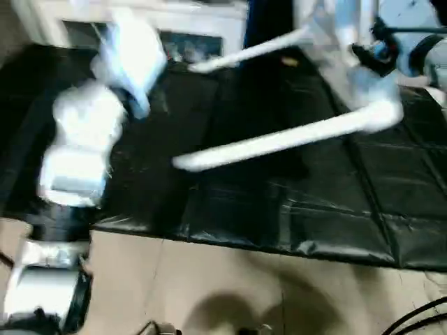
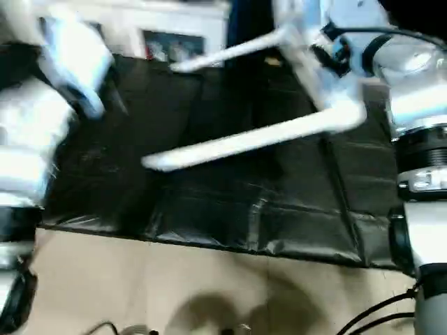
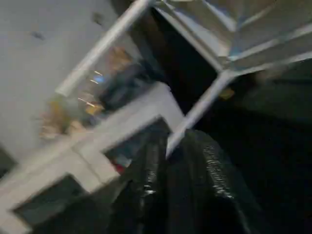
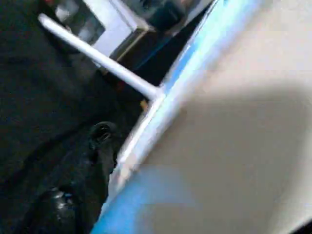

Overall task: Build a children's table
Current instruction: Flip table

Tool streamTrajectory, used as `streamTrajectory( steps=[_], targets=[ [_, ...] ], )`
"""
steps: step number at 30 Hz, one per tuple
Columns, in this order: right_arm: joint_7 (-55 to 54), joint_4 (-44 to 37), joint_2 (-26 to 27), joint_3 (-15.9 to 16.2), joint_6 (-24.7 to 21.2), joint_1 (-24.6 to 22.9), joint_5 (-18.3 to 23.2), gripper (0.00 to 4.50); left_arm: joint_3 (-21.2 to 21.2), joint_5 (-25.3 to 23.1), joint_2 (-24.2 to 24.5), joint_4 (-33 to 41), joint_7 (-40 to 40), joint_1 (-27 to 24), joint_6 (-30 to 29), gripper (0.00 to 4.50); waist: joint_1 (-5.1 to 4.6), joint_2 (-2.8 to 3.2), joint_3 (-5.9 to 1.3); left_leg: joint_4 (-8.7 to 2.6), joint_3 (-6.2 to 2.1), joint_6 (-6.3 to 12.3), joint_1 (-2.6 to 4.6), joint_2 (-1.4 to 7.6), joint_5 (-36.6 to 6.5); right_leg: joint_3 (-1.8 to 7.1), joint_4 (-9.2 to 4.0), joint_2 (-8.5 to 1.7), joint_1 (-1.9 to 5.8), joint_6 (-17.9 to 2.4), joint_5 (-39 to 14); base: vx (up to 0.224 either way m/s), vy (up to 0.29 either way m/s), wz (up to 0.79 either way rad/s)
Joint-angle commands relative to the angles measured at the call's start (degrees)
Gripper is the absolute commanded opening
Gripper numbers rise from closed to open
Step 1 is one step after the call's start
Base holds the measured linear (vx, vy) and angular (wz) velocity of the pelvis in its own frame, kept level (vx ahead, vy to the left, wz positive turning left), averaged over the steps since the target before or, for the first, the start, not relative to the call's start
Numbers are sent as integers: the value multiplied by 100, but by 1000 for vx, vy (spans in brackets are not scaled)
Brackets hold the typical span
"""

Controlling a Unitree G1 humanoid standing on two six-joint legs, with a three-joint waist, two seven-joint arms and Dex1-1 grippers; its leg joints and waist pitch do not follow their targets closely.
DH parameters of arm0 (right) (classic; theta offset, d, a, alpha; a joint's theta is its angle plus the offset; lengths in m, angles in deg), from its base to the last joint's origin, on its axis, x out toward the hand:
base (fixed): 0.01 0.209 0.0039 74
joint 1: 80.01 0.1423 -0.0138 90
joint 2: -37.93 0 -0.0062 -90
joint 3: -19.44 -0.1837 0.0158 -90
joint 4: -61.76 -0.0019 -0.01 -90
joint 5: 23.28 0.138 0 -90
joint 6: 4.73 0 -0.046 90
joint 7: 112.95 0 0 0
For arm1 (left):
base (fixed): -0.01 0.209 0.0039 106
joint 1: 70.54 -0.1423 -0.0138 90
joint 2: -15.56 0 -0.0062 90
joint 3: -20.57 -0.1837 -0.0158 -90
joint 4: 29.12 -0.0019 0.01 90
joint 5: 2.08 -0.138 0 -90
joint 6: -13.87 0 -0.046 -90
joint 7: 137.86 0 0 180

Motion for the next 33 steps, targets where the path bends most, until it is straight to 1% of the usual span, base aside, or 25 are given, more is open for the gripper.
streamTrajectory(
  steps=[1, 2, 3, 4, 6, 7, 8, 9, 10, 11, 13, 14, 16, 18, 20, 22, 24, 25, 26, 27, 28, 30, 31, 32, 33],
  targets=[
    [103, -231, 22, -53, 347, 181, 69, 407, -15, -10, 23, 118, 59, 79, 5, 49, 35, -90, -616, -203, -132, 838, -98, 239, 1081, 448, -158, -520, 599, -683, 475, 0, 0, 0],
    [80, -211, 46, -93, 337, 150, 100, 416, -41, -41, 28, 139, 60, 68, 11, 37, 14, -131, -621, -167, -106, 1031, -144, 204, 1203, 446, -125, -511, 593, -851, 851, 0, 0, 0],
    [-9, -221, 88, -192, 306, 13, 178, 432, -63, -58, 27, 211, 57, 38, 21, 32, 14, -160, -621, -154, -89, 1095, -147, 195, 1209, 449, -124, -513, 587, -908, 924, 0, 0, 0],
    [-130, -251, 136, -307, 258, -141, 260, 435, -74, -84, 31, 281, 24, 10, 28, 26, 17, -158, -623, -128, -84, 1160, -178, 179, 1216, 450, -92, -511, 592, -945, 1041, 0, 0, 0],
    [-473, -392, 300, -684, 137, -529, 543, 436, -25, -23, 6, 438, -13, -68, 3, 12, 34, -133, -605, -131, -68, 1227, -161, 204, 1208, 449, -111, -506, 556, -898, 1047, 0, 0, 0],
    [-560, -432, 351, -796, 107, -636, 626, 436, -6, 4, -4, 476, -13, -90, -18, 12, 44, -113, -591, -142, -67, 1232, -130, 236, 1128, 430, -140, -496, 528, -885, 823, 0, 0, 0],
    [-630, -471, 384, -844, 104, -722, 649, 436, 11, 11, -7, 501, -25, -109, -29, 12, 68, -49, -572, -148, -62, 1205, -101, 244, 997, 430, -171, -496, 507, -882, 556, 0, 0, 0],
    [-744, -535, 436, -919, 99, -862, 685, 410, 37, 20, -13, 541, -45, -139, -46, 0, 71, -69, -561, -158, -57, 1180, -94, 254, 941, 433, -208, -488, 505, -835, 421, 0, 0, 0],
    [-905, -639, 509, -997, 76, -1080, 697, 410, 69, 41, -9, 602, -50, -193, -70, 0, 97, -57, -549, -176, -64, 1082, -63, 279, 798, 427, -231, -493, 493, -795, 127, 0, 0, 0],
    [-905, -639, 509, -997, 76, -1080, 697, 400, 69, 41, -9, 602, -50, -193, -70, 0, 106, -60, -540, -183, -62, 1037, -58, 288, 752, 432, -257, -498, 491, -750, 1, 0, 0, 0],
    [-1139, -849, 663, -1135, 13, -1413, 771, 379, 118, 58, -1, 700, -73, -285, -77, 0, 124, -3, -501, -227, -63, 784, -13, 328, 377, 425, -355, -520, 469, -646, -605, 0, 0, 0],
    [-1270, -1047, 776, -1212, -76, -1599, 823, 368, 114, 81, -3, 788, -52, -334, 19, 0, 122, 4, -491, -235, -59, 709, 9, 334, 240, 414, -382, -521, 458, -629, -794, 0, 0, 0],
    [-1405, -1400, 955, -1321, -248, -1867, 912, 357, 103, 154, -39, 945, -3, -384, 162, 0, 102, -15, -445, -307, -69, 346, 50, 336, -342, 395, -490, -542, 507, -361, -1572, -27, 7, 1],
    [-1487, -1725, 1129, -1385, -378, -2061, 985, 334, 50, 221, -67, 1050, 83, -390, 270, 0, 91, -11, -420, -340, -65, 177, 134, 332, -657, 390, -567, -555, 469, -175, -1964, 0, 0, 0],
    [-1549, -1849, 1231, -1425, -428, -2138, 1044, 325, -4, 231, -51, 1081, 155, -411, 316, 0, 71, -33, -398, -351, -70, 127, 104, 302, -737, 370, -608, -561, 509, -17, -2219, 0, 0, 0],
    [-1581, -1905, 1285, -1447, -453, -2173, 1077, 297, -36, 235, -40, 1095, 196, -425, 340, 0, 42, -32, -383, -355, -68, 95, 144, 256, -869, 330, -706, -558, 502, 313, -2726, 0, 0, 0],
    [-1747, -2115, 1591, -1546, -494, -2366, 1305, 289, -160, 190, -20, 1128, 279, -521, 465, 0, 32, -21, -372, -359, -63, 89, 188, 253, -945, 298, -776, -557, 484, 455, -2935, 0, 0, 0],
    [-1830, -2209, 1737, -1596, -501, -2456, 1410, 280, -199, 164, -21, 1141, 285, -563, 530, 0, 13, -29, -371, -401, -79, 70, 201, 245, -965, 272, -812, -570, 518, 582, -2988, 0, 0, 0],
    [-1855, -2237, 1845, -1609, -494, -2524, 1478, 271, -231, 137, -29, 1151, 275, -606, 574, 0, 4, -3, -403, -418, -104, 50, 215, 274, -947, 262, -795, -573, 541, 569, -2844, 0, 0, 0],
    [-1870, -2237, 1892, -1614, -485, -2552, 1503, 266, -249, 124, -32, 1154, 274, -626, 593, 20, -5, -1, -415, -431, -110, 54, 215, 294, -905, 277, -779, -581, 545, 530, -2694, 0, 0, 0],
    [-1949, -2155, 2052, -1619, -415, -2651, 1535, 266, -354, 47, -37, 1149, 265, -719, 662, 20, -10, 4, -421, -444, -122, 52, 221, 316, -859, 287, -757, -583, 541, 465, -2545, 0, 0, 0],
    [-1975, -2124, 2091, -1618, -393, -2680, 1532, 264, -391, 16, -39, 1141, 253, -748, 688, 41, -24, 11, -458, -455, -134, 65, 199, 362, -618, 350, -640, -602, 565, 139, -1908, 0, 0, 0],
    [-1993, -2005, 2165, -1642, -326, -2697, 1538, 295, -467, 44, -79, 1134, 295, -834, 737, 44, -30, 12, -472, -455, -133, 83, 177, 371, -442, 383, -564, -616, 580, -65, -1549, 0, 0, 0],
    [-2004, -1816, 2246, -1691, -183, -2674, 1571, 302, -550, 47, -126, 1094, 312, -943, 773, 50, -19, 32, -474, -452, -127, 96, 176, 371, -386, 394, -552, -628, 576, -157, -1422, 0, 0, 0],
    [-2018, -1700, 2302, -1724, -97, -2658, 1601, 302, -602, 52, -158, 1060, 333, -1016, 801, 50, -3, 38, -488, -440, -101, 123, 185, 366, -248, 423, -503, -630, 587, -373, -1127, 0, 0, 0]
  ],
)
